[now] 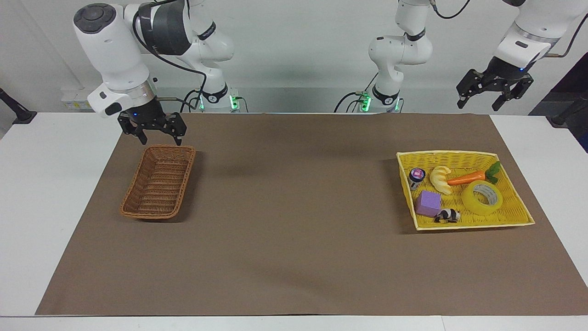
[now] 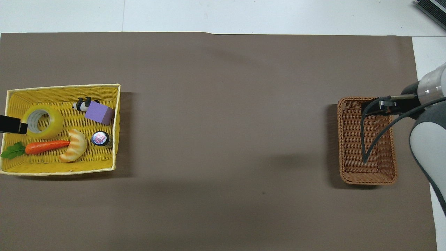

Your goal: Move tape to another basket

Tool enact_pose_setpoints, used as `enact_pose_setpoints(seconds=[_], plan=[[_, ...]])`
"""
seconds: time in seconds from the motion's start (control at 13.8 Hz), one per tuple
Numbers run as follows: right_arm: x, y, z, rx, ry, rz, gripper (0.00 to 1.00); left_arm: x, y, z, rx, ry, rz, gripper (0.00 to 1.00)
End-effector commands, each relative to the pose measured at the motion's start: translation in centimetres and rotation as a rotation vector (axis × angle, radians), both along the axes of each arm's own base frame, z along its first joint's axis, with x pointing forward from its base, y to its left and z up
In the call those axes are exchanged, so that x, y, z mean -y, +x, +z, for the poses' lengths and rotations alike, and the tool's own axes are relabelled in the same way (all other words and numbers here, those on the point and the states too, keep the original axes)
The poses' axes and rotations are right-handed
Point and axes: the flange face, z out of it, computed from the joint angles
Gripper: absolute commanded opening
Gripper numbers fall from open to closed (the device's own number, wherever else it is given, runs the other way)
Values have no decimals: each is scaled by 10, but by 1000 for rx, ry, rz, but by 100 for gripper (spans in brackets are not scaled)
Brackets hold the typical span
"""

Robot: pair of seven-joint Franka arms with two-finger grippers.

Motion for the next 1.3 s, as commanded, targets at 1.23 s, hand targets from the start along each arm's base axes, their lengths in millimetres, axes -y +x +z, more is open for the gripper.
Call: enact_pose_setpoints(seconds=[1.23], plan=[[15, -3, 4, 5, 15, 101, 100, -70, 33, -71, 133, 35, -52, 100]])
